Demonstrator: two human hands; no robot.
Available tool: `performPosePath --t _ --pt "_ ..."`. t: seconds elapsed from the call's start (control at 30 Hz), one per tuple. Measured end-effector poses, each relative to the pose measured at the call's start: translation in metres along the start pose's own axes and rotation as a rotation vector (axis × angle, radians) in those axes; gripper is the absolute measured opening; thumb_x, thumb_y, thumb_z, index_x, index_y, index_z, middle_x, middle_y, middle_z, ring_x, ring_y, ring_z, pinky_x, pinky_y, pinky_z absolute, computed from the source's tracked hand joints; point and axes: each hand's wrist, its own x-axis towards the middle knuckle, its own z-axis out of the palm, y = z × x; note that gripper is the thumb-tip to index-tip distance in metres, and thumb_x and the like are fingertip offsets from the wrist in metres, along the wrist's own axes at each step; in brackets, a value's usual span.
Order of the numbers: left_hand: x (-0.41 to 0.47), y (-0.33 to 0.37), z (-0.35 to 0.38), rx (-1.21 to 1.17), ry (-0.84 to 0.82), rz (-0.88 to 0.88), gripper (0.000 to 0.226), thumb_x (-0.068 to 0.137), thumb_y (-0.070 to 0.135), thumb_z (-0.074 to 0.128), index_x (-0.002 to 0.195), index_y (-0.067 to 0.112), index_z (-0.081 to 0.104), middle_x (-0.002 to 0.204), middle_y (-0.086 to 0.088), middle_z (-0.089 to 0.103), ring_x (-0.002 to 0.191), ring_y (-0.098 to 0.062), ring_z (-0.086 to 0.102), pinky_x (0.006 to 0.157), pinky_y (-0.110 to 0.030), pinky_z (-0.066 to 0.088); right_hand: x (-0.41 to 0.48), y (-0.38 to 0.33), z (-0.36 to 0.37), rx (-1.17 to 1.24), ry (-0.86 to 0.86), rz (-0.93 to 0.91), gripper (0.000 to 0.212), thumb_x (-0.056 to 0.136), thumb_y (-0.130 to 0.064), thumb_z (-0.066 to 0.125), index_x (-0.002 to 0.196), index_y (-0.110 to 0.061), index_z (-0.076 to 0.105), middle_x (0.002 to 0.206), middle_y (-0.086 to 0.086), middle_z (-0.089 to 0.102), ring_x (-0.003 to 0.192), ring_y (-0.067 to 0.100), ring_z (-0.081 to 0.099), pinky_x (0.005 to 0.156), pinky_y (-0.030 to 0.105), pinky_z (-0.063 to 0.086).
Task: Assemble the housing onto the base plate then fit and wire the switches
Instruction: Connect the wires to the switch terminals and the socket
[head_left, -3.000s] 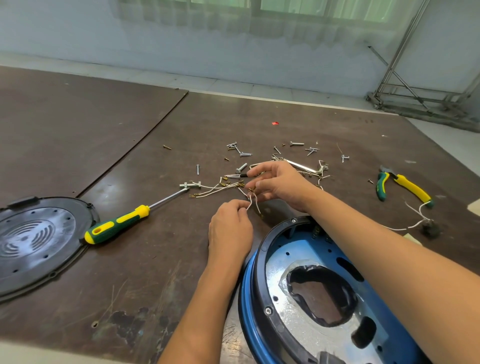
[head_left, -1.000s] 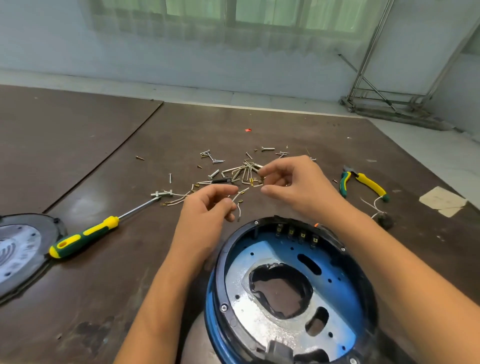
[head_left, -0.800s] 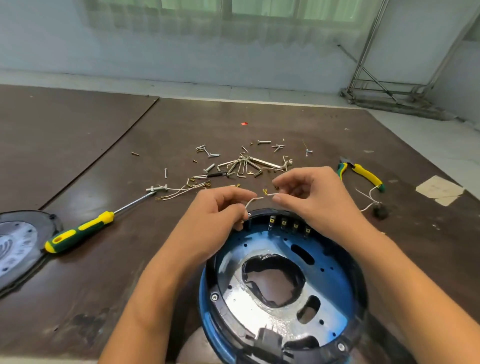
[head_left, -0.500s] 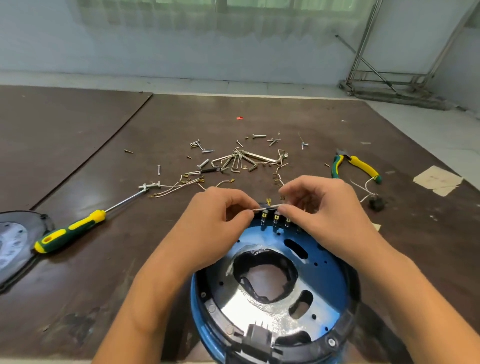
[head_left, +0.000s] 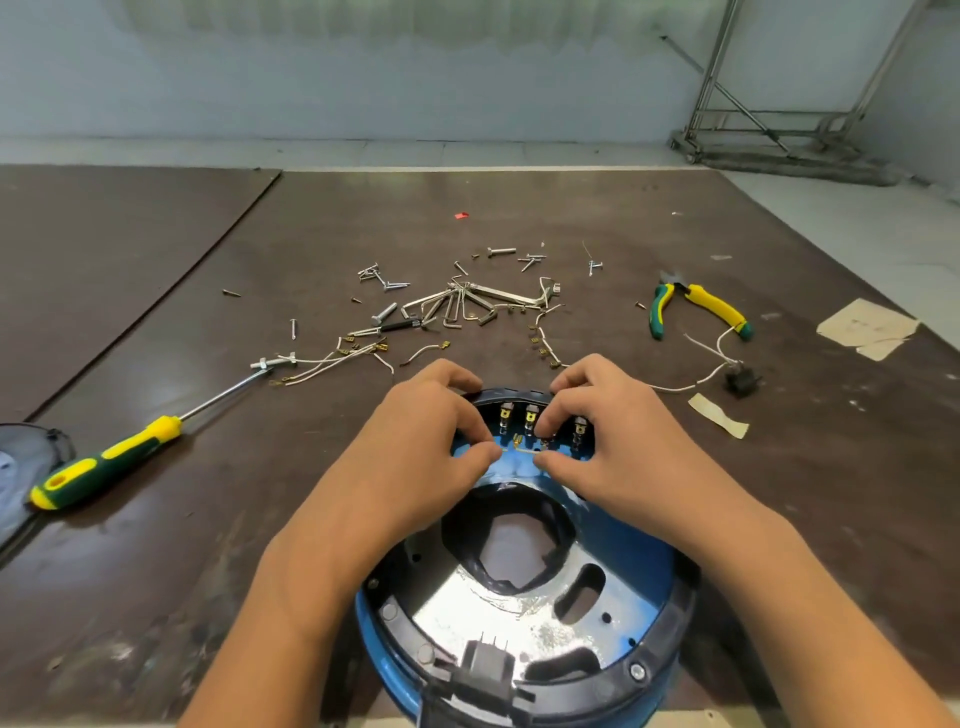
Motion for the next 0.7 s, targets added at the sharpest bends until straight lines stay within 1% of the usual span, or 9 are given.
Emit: performPosePath --t 0.1,0.2,0.3,0.37,0.43,0.5,0.57,0.63,0.7 --pt "-0.003 0.001 -0.002 0.024 -0.036 -0.013 0.009 0.085 0.031 0.071 0.082 0.029 0.08 0.135 0.012 0.047 0.116 -0.004 0.051 0.092 -0.023 0.039 0.0 -0.001 -0.004 0.005 -0.07 -0.012 0.015 0.078 -0.036 0.081 0.087 -0.036 0.07 0.113 -0.015 0.047 0.101 0.004 0.05 0.088 0.035 0.049" --pt "-0.007 0.0 -0.004 0.031 -0.082 -0.017 0.009 0.084 0.033 0.071 0.079 0.03 0.078 0.133 0.014 0.045 0.108 0.001 0.049 0.086 -0.02 0.035 0.0 -0.003 -0.007 -0.005 -0.161 -0.016 0.015 0.078 -0.039 0.081 0.085 -0.041 0.068 0.123 -0.015 0.049 0.112 0.006 0.05 0.095 0.04 0.047" --pt "-0.009 -0.001 -0.004 0.032 -0.111 -0.014 0.01 0.084 0.036 0.071 0.078 0.032 0.077 0.133 0.016 0.042 0.104 0.004 0.043 0.084 -0.02 0.034 0.0 -0.005 -0.009 -0.016 -0.204 -0.032 0.013 0.079 -0.04 0.08 0.088 -0.04 0.07 0.126 -0.015 0.049 0.114 0.007 0.05 0.097 0.042 0.047" --pt "-0.008 -0.001 -0.003 0.025 -0.106 -0.008 0.01 0.083 0.037 0.072 0.077 0.032 0.078 0.134 0.014 0.043 0.109 -0.001 0.046 0.088 -0.023 0.039 0.0 -0.005 -0.009 -0.03 -0.206 -0.037 0.013 0.08 -0.039 0.079 0.089 -0.04 0.07 0.125 -0.015 0.049 0.112 0.007 0.05 0.095 0.042 0.047" --pt "-0.007 -0.001 0.001 0.007 -0.092 -0.015 0.012 0.081 0.042 0.075 0.077 0.031 0.078 0.133 0.012 0.046 0.115 -0.007 0.048 0.094 -0.033 0.046 0.001 -0.006 -0.007 -0.058 -0.197 -0.043 0.012 0.082 -0.038 0.077 0.091 -0.039 0.069 0.122 -0.014 0.049 0.108 0.008 0.051 0.093 0.041 0.048" --pt "-0.004 0.0 0.004 -0.005 -0.072 -0.03 0.015 0.079 0.045 0.076 0.078 0.031 0.078 0.131 0.011 0.048 0.116 -0.009 0.049 0.094 -0.04 0.048 0.001 -0.007 -0.003 -0.093 -0.174 -0.054 0.011 0.083 -0.038 0.074 0.093 -0.036 0.069 0.12 -0.013 0.05 0.104 0.008 0.052 0.089 0.037 0.049" --pt "-0.002 -0.001 0.007 0.009 -0.045 -0.03 0.014 0.08 0.045 0.076 0.081 0.031 0.078 0.129 0.011 0.049 0.117 -0.01 0.05 0.093 -0.04 0.048 0.002 -0.01 0.001 -0.121 -0.142 -0.06 0.009 0.085 -0.04 0.072 0.091 -0.036 0.067 0.117 -0.014 0.051 0.1 0.008 0.051 0.081 0.032 0.048" --pt "-0.001 -0.004 0.01 0.017 -0.016 -0.023 0.013 0.082 0.042 0.074 0.084 0.03 0.078 0.128 0.01 0.052 0.114 -0.01 0.053 0.092 -0.039 0.049 0.003 -0.011 0.004 -0.127 -0.114 -0.047 0.006 0.086 -0.038 0.07 0.086 -0.038 0.064 0.115 -0.014 0.051 0.096 0.007 0.049 0.075 0.03 0.043" --pt "0.0 -0.006 0.011 0.017 -0.009 -0.025 0.013 0.084 0.041 0.073 0.087 0.029 0.079 0.129 0.009 0.053 0.111 -0.01 0.055 0.091 -0.04 0.05 0.003 -0.01 0.005 -0.101 -0.099 -0.032 0.009 0.086 -0.031 0.07 0.082 -0.038 0.066 0.116 -0.014 0.053 0.099 0.008 0.052 0.078 0.032 0.045"
